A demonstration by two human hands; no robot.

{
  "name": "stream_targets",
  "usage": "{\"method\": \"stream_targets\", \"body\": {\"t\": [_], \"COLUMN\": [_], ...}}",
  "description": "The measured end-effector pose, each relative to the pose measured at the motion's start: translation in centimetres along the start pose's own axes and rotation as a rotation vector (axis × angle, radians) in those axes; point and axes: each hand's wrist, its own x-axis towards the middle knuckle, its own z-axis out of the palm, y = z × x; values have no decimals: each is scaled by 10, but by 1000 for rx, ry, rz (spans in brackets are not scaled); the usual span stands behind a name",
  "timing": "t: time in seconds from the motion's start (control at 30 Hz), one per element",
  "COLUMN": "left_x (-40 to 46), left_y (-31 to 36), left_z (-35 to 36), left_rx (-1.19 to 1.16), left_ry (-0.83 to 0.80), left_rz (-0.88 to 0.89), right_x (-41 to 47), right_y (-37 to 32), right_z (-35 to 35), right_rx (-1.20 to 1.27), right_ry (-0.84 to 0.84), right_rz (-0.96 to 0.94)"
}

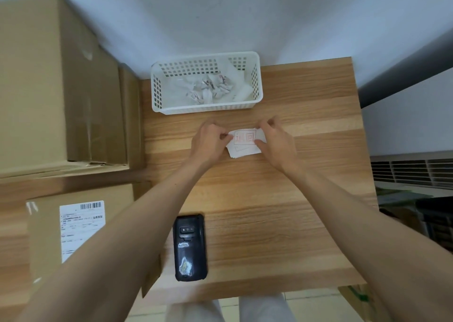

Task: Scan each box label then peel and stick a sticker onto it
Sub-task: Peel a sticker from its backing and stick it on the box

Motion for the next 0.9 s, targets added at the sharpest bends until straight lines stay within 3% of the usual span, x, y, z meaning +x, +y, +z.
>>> {"method": "stream_targets", "body": {"t": [0.2,0.5,0.67,0.9], "left_x": [-10,-57,-119,-209], "left_y": [-2,10,19,41], "left_z": [-3,-44,-98,-174], "left_rx": [-128,-424,-522,-533], "left_ry": [52,57,69,109], "left_rz": [34,-68,-16,151], "right_x": [-5,-35,-102,-199], "right_y": [-6,-37,-76,-137], "right_z": [5,-30,-65,-117], "right_rx": [133,894,991,1065], "right_ry": [133,87,85,217], "right_rz": [24,253,194,78]}}
